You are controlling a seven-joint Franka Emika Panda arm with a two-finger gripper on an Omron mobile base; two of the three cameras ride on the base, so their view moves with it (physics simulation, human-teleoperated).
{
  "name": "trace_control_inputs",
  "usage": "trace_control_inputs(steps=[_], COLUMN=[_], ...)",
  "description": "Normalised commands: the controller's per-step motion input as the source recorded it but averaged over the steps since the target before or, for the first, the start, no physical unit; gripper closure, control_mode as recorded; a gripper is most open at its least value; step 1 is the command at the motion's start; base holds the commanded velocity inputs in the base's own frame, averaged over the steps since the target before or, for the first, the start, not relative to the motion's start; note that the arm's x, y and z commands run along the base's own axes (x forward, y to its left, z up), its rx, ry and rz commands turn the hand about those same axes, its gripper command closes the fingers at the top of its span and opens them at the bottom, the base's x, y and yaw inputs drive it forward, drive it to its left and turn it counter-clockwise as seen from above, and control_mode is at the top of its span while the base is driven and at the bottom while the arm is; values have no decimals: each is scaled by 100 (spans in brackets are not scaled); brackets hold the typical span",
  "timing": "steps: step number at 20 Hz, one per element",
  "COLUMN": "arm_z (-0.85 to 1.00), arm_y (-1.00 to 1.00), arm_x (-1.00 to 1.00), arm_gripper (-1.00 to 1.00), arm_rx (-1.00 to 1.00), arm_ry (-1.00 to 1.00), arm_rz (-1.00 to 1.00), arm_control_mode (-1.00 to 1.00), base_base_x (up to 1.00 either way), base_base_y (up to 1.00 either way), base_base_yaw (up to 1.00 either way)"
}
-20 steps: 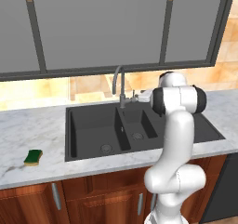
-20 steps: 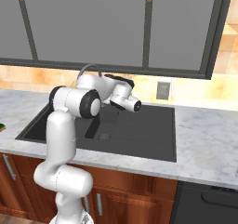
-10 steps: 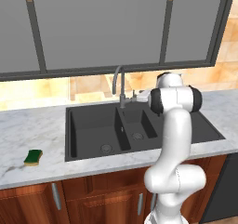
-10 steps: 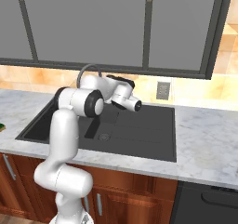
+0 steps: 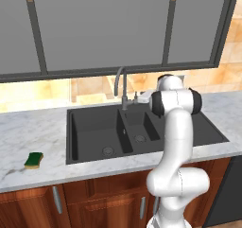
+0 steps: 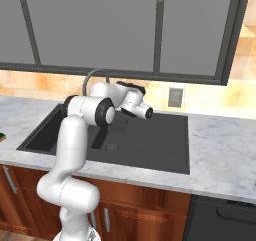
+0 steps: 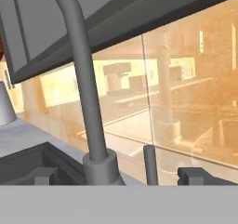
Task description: Soak the sponge with water for a few seconds and then drop it inside the sink.
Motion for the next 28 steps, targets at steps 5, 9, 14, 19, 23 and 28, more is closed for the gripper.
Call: trace_control_inputs(steps=[5,9,14,19,23,28], arm_z=[-13,-14,-10,-7,-16,-19], arm_y=[0,0,1,11,7,7], arm_x=[21,22,26,22,23,26], arm_gripper=[-100,-100,-100,-100,-100,-100], arm_rx=[0,0,0,0,0,0], arm_ry=[0,0,0,0,0,0], arm_rz=[0,0,0,0,0,0], arm_control_mode=[-100,-100,-100,-100,-100,-100], base_base_x=[0,0,0,0,0,0], base_base_y=[0,0,0,0,0,0], base_base_yaw=[0,0,0,0,0,0])
